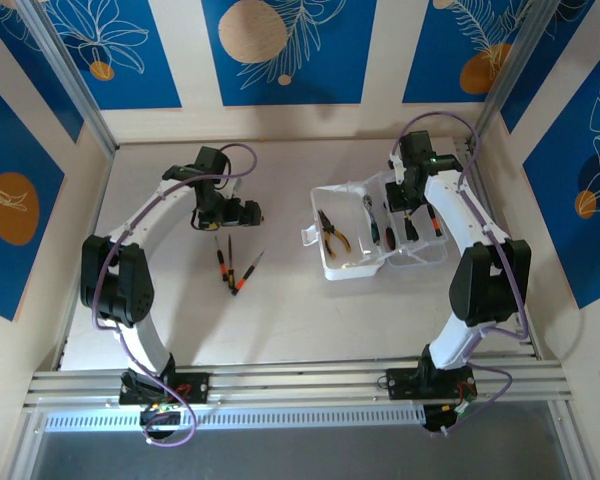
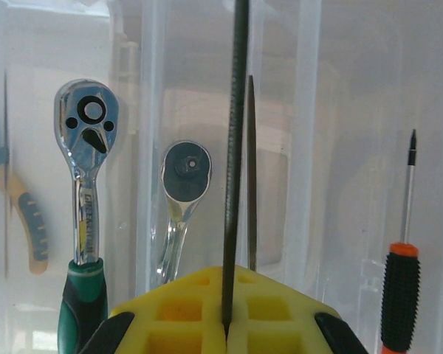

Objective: Pack the tool kit

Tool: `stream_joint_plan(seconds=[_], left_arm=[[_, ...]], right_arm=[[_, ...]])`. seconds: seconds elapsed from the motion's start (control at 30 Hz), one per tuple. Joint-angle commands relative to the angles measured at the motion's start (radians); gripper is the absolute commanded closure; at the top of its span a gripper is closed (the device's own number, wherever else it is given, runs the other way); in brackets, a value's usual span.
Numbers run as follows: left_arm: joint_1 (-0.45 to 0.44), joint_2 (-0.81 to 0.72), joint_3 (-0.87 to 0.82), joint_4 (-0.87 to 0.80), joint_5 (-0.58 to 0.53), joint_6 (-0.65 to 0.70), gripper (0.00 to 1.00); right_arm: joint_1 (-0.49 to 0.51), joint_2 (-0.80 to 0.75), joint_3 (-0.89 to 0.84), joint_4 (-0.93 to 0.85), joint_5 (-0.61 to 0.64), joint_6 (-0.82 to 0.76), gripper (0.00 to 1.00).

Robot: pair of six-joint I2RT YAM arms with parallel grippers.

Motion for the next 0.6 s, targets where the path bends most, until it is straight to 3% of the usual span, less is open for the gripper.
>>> stream_joint_plan(seconds=[0.0, 0.13, 0.33, 0.57], left_arm=[[0.002, 0.006, -0.012, -0.022, -0.002, 0.005, 0.01], [0.003, 0.007, -0.015, -0.022, -0.002, 0.005, 0.01], [0.002, 0.006, -0.021, -0.022, -0.001, 0.006, 0.02], [0.002, -0.002, -0.039, -0.022, 0.002, 0.003, 0.03]], right_arm=[[-0.004, 0.022, 0.028, 0.025, -0.009, -0.014, 1.0], [-0.004, 0.047, 0.029, 0.024, 0.0, -0.011, 1.0], [-0.003, 0.049, 0.033, 0.014, 0.004, -0.009, 0.71], [-0.003, 0.013, 0.062, -0.015, 0.002, 0.005, 0.6]])
